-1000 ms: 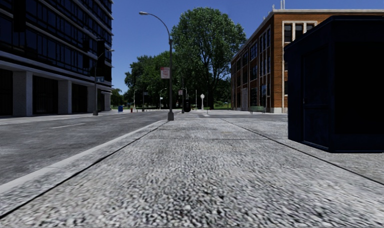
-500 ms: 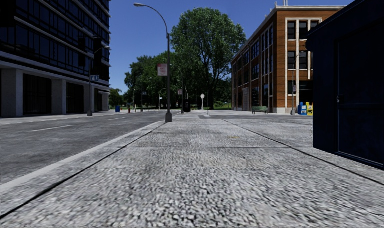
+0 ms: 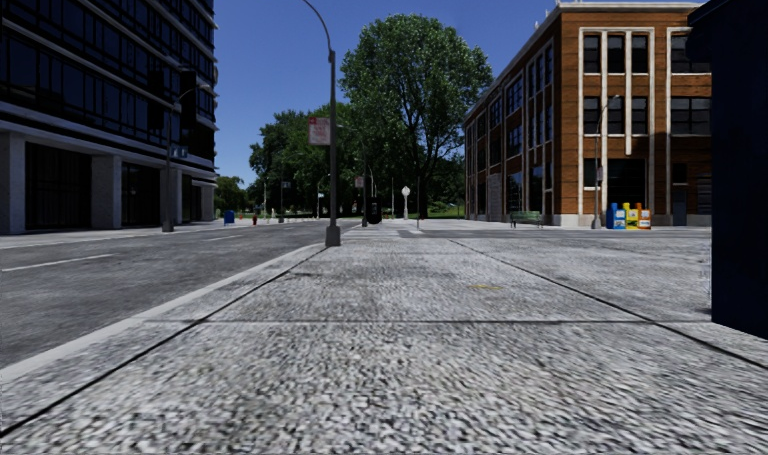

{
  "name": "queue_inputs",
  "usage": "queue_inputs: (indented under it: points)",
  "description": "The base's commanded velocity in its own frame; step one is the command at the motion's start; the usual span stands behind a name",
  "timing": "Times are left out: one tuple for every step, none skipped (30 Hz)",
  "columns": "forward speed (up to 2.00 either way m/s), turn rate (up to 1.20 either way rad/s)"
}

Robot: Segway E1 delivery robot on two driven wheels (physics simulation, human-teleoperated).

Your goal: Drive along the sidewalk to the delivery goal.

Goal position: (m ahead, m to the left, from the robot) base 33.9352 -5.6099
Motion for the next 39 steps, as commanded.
queue_inputs:
  points:
    - [2.00,0.00]
    - [2.00,0.00]
    - [2.00,0.00]
    - [2.00,0.00]
    - [2.00,0.00]
    - [2.00,0.00]
    - [2.00,0.00]
    - [2.00,0.00]
    - [2.00,0.00]
    - [2.00,0.00]
    - [2.00,0.00]
    - [2.00,0.00]
    - [2.00,0.00]
    - [2.00,0.00]
    - [2.00,0.00]
    - [2.00,0.00]
    - [2.00,0.00]
    - [2.00,0.00]
    - [2.00,0.00]
    - [2.00,0.00]
    - [2.00,0.00]
    - [2.00,0.00]
    - [2.00,0.00]
    - [2.00,0.00]
    - [2.00,0.00]
    - [2.00,0.00]
    - [2.00,0.00]
    - [2.00,0.00]
    - [2.00,0.00]
    - [2.00,0.00]
    - [2.00,0.00]
    - [2.00,0.00]
    - [2.00,0.00]
    - [2.00,0.00]
    - [2.00,0.00]
    - [2.00,0.00]
    - [2.00,0.00]
    - [2.00,0.00]
    - [2.00,0.00]
